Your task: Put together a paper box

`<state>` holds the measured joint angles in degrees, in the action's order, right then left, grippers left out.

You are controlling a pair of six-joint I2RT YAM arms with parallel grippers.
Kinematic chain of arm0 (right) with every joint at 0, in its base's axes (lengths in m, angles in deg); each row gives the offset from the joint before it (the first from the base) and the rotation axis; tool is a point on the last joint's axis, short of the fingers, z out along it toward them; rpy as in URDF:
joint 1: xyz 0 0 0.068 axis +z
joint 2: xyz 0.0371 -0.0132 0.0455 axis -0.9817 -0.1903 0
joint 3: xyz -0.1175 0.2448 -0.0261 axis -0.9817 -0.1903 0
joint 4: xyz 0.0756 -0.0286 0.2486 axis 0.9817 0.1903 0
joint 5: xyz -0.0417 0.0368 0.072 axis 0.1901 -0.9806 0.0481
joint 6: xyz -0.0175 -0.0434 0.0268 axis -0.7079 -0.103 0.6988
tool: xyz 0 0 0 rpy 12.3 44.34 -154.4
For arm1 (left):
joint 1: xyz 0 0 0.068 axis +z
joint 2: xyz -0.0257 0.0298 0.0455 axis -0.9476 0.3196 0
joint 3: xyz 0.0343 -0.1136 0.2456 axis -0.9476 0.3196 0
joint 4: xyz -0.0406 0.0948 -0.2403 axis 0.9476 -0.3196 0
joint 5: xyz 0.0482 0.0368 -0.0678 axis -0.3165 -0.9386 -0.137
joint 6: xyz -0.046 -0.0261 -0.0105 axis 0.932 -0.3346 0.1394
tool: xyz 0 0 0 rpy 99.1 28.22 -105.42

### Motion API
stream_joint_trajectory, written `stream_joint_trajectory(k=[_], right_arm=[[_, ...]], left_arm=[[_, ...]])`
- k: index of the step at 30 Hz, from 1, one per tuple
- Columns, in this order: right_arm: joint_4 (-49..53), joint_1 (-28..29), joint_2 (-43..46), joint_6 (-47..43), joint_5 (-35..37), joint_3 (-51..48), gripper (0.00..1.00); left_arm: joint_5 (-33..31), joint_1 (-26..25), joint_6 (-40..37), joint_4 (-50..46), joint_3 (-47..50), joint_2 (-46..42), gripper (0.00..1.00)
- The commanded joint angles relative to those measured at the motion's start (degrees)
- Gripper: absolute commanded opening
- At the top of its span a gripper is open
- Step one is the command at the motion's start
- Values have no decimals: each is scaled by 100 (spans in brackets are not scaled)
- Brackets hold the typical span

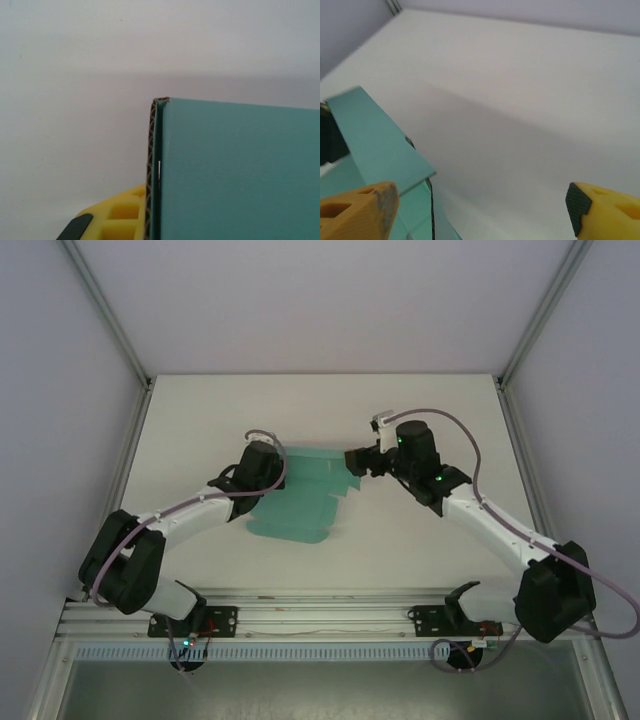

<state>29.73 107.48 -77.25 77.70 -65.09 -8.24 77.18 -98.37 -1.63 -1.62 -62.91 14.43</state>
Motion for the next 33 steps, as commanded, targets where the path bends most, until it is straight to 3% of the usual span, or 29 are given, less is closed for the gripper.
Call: stream_joint_trajectory(k=[1, 6, 15, 25, 33], right_arm=[[-264, 5, 116, 198, -77, 158, 89], [181, 7, -248, 45, 11, 476, 89], [796, 88, -1035, -490, -618, 704, 87], [367, 129, -1279, -347, -1485, 733, 80], [399, -326, -403, -455, -3319, 322, 85]], left_arm=[[24, -20, -76, 99, 21, -102, 0], [14, -16, 59, 92, 22, -148, 0], [153, -14, 204, 167, 39, -224, 0], [513, 49, 137, 344, 46, -146, 0], [2443, 748, -182, 1015, 322, 124, 0]])
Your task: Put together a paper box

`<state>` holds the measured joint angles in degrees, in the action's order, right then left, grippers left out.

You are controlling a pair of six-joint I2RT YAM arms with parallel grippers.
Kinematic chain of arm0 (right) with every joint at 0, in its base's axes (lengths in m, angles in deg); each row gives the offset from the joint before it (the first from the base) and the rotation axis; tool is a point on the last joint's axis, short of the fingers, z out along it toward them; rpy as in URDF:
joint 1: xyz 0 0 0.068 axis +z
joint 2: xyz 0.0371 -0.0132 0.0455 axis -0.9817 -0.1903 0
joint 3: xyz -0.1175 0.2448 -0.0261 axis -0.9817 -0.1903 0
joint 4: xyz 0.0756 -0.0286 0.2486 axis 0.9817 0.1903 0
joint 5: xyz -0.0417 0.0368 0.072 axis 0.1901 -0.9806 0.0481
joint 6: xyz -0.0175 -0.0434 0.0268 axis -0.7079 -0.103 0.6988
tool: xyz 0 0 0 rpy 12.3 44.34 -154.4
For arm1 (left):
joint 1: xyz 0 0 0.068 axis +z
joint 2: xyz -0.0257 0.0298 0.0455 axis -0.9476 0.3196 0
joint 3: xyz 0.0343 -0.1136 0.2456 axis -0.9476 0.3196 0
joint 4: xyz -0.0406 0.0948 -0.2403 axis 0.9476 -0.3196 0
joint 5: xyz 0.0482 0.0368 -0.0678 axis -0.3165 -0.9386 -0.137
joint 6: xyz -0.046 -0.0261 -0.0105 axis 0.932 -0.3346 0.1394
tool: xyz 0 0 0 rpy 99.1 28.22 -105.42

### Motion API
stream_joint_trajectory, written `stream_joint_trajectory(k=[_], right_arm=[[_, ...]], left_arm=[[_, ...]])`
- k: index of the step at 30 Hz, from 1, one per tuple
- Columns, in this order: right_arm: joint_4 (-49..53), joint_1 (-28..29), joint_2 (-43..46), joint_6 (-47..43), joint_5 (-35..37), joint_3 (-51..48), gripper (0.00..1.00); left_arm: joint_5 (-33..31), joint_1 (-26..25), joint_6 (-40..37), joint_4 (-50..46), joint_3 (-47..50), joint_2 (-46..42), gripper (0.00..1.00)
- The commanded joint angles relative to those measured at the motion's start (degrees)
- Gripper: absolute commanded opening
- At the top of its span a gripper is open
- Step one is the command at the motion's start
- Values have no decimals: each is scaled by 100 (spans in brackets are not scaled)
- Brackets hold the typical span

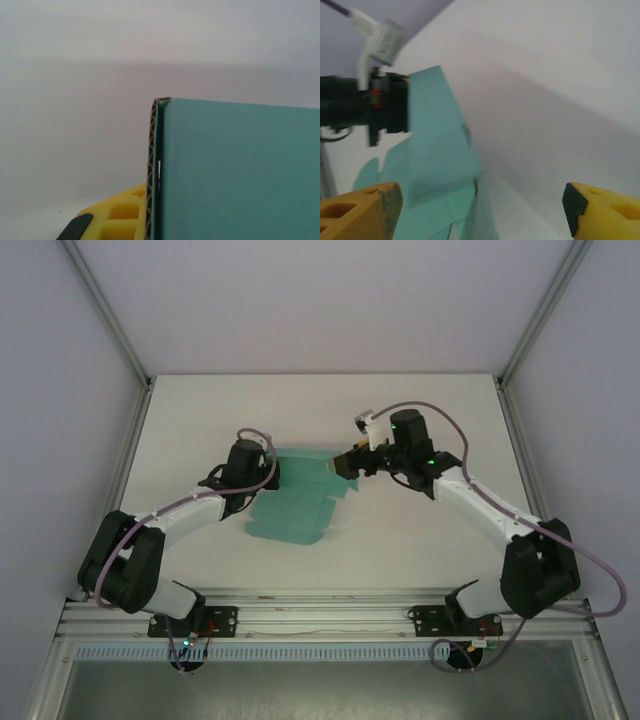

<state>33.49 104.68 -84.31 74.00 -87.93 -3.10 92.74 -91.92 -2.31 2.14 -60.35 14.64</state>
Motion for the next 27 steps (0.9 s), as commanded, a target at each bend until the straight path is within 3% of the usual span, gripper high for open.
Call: stream_joint_trajectory(k=[1, 9, 10, 14, 17, 20, 24, 27], right_arm=[[30, -49, 304, -103, -1172, -205, 85], [269, -59, 20, -158, -1116, -81, 78], [243, -66, -17, -163, -1223, -54, 73], [261, -82, -127, -163, -1967, 116, 38], [332, -121, -149, -244, -2618, 171, 18], [-262, -136, -117, 157, -3241, 5, 6], [-193, -145, -138, 245, -3113, 53, 7], [225, -140, 39, -27, -2051, 81, 28]], left_arm=[[992, 106, -136, 697, 57, 142, 0], [2000, 244, -99, 1109, -31, 413, 0], [2187, 269, -123, 1205, -16, 444, 0], [2695, 347, -164, 1563, 21, 565, 0], [2882, 401, -227, 1749, 9, 639, 0], [2974, 431, -309, 1891, -4, 690, 0], [2987, 445, -333, 1831, -122, 780, 0], [2782, 440, -278, 1738, -133, 757, 0]])
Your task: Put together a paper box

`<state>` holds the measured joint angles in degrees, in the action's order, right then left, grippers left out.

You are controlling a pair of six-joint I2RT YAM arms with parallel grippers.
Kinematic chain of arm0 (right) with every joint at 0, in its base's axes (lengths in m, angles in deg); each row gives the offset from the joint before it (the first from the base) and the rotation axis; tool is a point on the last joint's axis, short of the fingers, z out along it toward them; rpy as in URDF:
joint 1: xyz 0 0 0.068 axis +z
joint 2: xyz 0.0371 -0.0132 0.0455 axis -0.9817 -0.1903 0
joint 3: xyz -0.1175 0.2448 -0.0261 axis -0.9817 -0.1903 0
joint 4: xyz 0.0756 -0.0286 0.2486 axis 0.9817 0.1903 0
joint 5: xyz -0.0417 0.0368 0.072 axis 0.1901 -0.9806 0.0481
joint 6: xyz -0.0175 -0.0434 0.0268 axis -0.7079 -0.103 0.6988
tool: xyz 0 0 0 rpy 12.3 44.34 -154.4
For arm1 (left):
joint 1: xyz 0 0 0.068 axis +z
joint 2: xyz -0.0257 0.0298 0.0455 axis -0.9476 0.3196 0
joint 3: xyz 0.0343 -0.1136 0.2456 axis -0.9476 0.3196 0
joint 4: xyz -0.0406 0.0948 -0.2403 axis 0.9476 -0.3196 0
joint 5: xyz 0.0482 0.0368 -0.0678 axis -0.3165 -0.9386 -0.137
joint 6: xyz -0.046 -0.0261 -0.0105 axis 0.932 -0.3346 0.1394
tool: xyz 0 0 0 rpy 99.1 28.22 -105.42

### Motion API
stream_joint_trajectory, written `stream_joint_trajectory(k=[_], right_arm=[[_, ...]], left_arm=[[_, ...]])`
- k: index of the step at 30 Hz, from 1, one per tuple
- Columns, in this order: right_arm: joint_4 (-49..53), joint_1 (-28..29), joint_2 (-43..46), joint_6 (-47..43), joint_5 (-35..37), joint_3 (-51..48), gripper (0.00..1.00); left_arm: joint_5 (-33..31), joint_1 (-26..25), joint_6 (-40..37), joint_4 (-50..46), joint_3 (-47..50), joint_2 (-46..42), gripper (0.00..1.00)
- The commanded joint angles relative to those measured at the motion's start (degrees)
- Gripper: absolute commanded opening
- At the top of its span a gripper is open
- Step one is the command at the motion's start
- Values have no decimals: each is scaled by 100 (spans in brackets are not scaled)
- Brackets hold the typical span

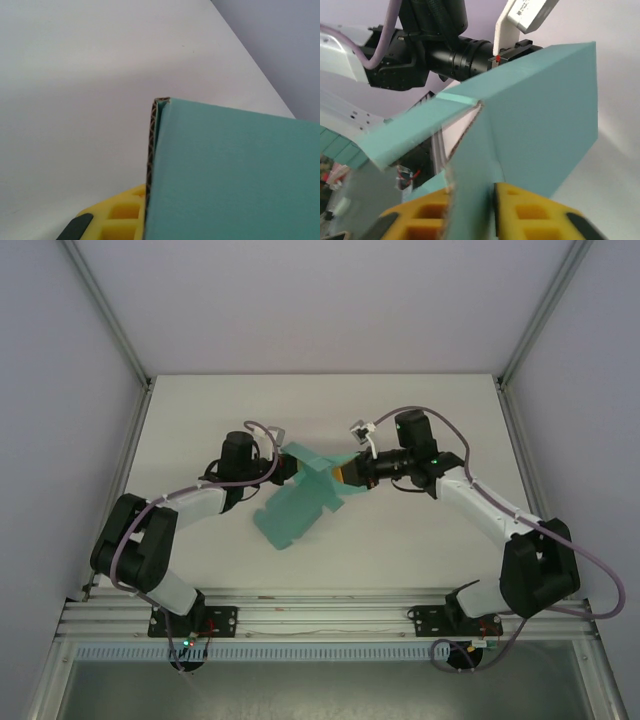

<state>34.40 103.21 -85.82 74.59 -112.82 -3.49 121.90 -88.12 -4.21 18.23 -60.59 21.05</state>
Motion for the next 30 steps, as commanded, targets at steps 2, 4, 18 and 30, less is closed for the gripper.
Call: stream_joint_trajectory(k=[2, 4, 18, 30], right_arm=[[153, -1, 407, -37, 1221, 67, 47], [49, -1, 667, 204, 2110, -17, 63], [75, 150, 537, 127, 3291, 413, 93], [424, 993, -320, -700, 5537, 598, 94]], left_arm=[[-552, 62, -34, -91, -111, 50, 0], [-862, 51, -56, -282, -85, -31, 0], [-1581, 10, 89, -481, 159, -394, 0], [-1822, -32, 269, -846, 11, -339, 0]])
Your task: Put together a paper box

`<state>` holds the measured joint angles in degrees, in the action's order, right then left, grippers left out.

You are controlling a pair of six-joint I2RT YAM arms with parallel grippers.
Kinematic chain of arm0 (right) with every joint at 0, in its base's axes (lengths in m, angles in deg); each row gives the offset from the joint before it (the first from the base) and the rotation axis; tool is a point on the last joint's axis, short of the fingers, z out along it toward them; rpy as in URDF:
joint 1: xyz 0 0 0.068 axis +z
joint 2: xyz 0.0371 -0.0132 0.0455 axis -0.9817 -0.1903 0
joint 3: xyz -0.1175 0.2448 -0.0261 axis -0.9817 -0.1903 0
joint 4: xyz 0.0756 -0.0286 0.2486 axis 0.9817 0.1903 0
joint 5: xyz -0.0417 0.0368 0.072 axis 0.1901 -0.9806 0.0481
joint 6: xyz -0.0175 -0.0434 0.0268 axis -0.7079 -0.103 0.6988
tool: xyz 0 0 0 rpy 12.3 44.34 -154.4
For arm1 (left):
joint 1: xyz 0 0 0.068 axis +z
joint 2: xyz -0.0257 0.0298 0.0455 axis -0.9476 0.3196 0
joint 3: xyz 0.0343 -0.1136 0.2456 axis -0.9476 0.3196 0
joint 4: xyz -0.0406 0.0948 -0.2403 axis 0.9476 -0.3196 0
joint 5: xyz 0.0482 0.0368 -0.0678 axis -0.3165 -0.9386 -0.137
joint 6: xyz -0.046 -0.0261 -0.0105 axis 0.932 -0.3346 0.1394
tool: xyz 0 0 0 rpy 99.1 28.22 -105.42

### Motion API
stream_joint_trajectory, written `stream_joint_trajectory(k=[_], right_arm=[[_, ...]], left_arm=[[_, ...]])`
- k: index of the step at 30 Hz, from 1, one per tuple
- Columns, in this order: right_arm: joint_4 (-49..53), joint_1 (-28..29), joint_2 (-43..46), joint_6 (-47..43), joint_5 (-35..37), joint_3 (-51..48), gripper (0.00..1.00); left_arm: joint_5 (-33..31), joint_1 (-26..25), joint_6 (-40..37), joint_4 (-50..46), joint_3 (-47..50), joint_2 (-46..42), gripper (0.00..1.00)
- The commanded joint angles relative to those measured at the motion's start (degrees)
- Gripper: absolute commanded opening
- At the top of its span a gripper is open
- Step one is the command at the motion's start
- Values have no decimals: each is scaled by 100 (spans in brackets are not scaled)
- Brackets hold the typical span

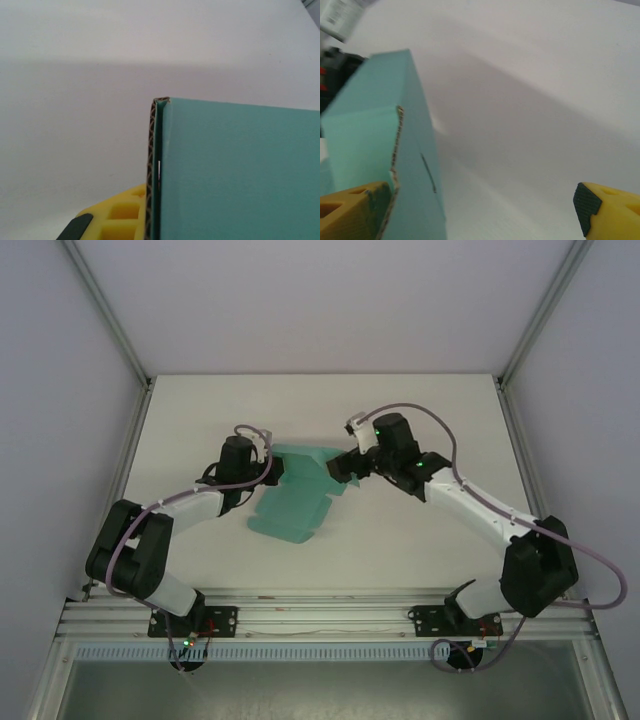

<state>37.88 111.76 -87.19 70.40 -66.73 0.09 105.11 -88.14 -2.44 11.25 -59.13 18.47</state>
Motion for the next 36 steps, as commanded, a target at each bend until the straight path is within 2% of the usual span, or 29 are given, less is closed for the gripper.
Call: stream_joint_trajectory(k=[1, 7, 12, 15, 19, 24, 29, 33, 36], right_arm=[[8, 186, -261, -282, 1035, 260, 94], [-1159, 439, -551, -5, 1802, 168, 98], [-1539, 567, -839, 270, 2628, 251, 100], [-1643, 568, -792, 307, 2879, 157, 100], [-1380, 577, -434, 240, 2971, -95, 100], [-861, 568, 416, 463, 2981, -670, 100], [-1, 533, 1087, 842, 2930, -1179, 100], [309, 420, 1113, 1210, 2624, -1440, 100], [149, 349, 989, 1410, 2639, -1606, 100]], left_arm=[[-159, -54, 77, -158, -138, -63, 0], [-539, -330, 33, -315, -269, 32, 0], [-900, -598, 8, -445, -349, 3, 0], [-1066, -617, 126, -483, -344, -32, 0], [-1496, -622, 274, -601, -354, -142, 0], [-1850, -599, 239, -685, -327, -299, 0], [-1904, -547, 299, -724, -331, -396, 0], [-1764, -477, 419, -800, -387, -436, 0], [-1666, -469, 391, -778, -375, -463, 0]])
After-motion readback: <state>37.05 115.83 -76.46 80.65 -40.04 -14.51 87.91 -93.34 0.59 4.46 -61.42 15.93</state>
